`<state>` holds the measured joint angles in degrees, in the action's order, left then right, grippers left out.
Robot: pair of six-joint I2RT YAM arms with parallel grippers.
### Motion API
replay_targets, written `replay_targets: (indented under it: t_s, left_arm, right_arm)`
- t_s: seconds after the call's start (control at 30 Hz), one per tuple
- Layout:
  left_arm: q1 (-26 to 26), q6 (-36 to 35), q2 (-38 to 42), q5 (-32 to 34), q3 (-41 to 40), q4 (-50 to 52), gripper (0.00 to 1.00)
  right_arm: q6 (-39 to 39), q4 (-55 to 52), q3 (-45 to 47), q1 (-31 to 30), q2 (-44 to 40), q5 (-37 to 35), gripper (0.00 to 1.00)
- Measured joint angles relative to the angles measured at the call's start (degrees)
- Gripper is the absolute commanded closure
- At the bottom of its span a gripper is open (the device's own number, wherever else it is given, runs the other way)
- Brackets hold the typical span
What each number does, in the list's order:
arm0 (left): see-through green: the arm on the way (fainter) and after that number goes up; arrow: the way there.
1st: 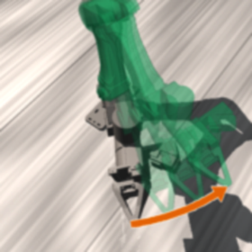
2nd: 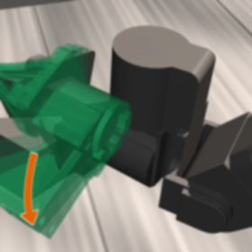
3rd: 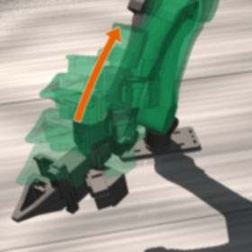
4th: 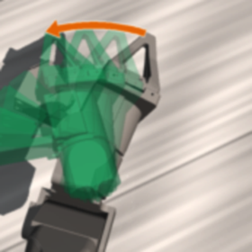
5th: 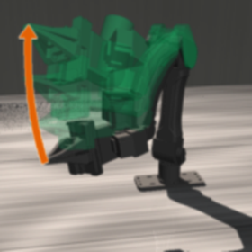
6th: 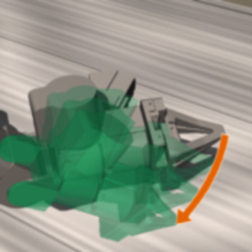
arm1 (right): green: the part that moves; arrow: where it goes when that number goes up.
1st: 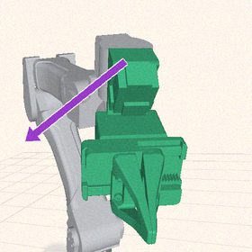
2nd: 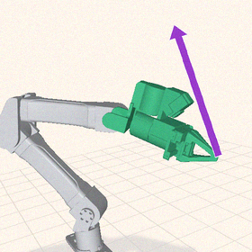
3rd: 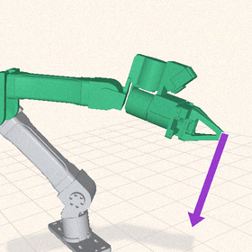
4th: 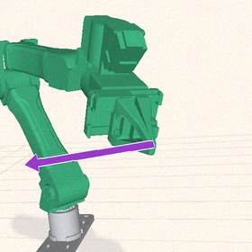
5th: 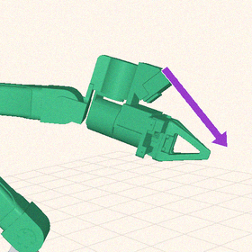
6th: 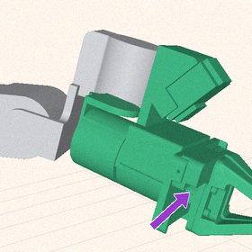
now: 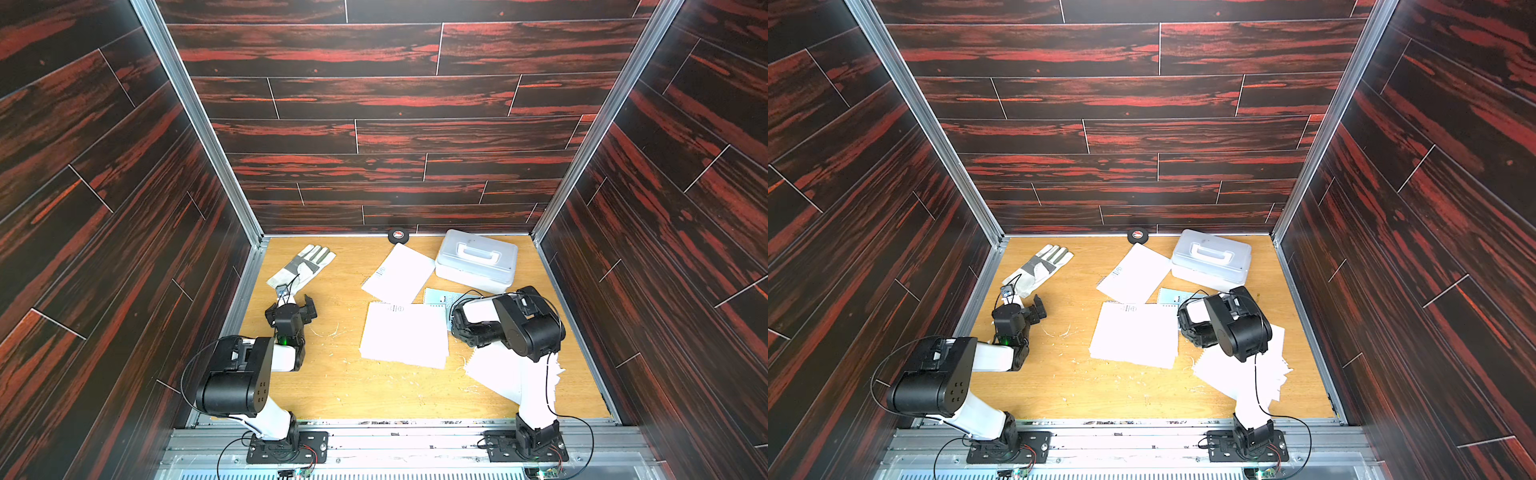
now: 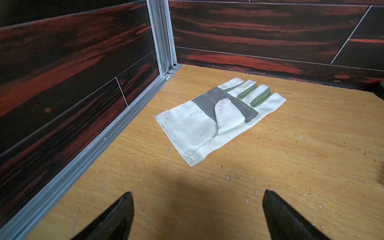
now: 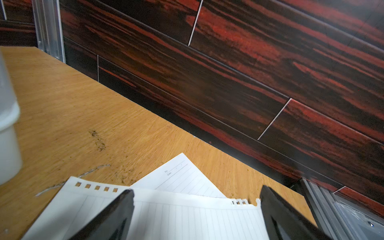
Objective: Tear off pages from different notebooks
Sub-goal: Reset both arms
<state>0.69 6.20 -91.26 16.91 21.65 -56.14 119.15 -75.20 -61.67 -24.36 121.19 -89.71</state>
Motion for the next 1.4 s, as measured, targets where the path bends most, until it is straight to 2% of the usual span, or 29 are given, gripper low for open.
replay_targets:
  t_s: [1.4]
  left_arm:
    - [0.0, 0.0, 0.0, 0.0, 0.0, 0.0, 0.0]
  right_arm:
    - [0.0, 0.0, 0.0, 0.0, 0.0, 0.0, 0.02]
